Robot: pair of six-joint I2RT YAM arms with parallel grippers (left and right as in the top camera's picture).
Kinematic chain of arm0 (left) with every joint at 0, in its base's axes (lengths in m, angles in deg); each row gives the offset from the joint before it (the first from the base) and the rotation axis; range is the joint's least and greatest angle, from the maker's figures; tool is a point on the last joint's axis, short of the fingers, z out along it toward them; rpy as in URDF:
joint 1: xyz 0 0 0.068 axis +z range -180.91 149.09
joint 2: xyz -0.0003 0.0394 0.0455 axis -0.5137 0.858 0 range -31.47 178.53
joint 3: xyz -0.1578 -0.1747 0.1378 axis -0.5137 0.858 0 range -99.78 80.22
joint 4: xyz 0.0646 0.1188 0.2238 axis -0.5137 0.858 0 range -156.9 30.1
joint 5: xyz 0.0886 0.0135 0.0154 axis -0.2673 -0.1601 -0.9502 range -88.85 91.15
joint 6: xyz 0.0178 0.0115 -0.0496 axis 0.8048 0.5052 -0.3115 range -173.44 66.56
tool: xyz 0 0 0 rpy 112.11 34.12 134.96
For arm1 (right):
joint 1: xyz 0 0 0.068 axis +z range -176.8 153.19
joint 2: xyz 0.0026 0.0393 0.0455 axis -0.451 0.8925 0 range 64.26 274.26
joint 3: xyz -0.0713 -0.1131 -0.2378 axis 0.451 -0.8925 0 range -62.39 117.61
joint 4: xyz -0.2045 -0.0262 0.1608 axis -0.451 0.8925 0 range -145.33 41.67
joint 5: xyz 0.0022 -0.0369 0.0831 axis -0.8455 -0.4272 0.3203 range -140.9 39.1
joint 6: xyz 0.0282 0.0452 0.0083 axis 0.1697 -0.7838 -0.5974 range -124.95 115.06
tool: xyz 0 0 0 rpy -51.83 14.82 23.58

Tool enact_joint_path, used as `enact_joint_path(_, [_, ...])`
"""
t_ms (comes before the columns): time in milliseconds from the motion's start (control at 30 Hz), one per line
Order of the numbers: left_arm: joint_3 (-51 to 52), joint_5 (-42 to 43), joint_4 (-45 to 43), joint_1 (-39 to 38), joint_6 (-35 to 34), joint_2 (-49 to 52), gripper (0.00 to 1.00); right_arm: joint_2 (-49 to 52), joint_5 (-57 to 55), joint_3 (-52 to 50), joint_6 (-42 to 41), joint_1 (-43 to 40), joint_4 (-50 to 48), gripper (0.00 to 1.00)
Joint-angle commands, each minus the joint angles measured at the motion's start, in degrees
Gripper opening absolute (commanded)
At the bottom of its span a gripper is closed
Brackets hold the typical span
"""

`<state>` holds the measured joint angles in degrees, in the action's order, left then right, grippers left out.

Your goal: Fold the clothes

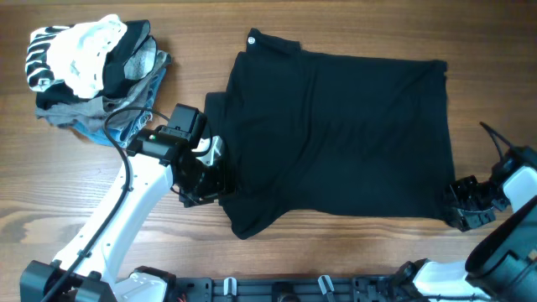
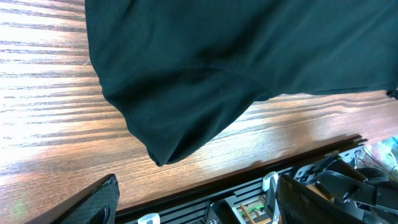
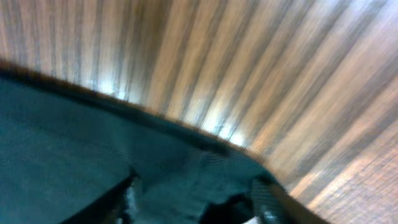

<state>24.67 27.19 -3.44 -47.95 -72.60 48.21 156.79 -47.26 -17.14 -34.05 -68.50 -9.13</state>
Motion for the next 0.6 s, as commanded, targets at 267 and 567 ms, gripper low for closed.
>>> enact_joint_path(267, [0.48, -6.05, -5.05, -11.93, -7.34, 0.24, 0.74, -5.09, 12.09, 8.7, 5.14, 0.04, 5.51, 0.04])
enact_joint_path(567, [15.63, -3.87, -13.88, -14.36, -18.86, 1.75, 0.77, -8.22, 22.08, 10.38, 7.52, 1.7, 5.2, 0.04])
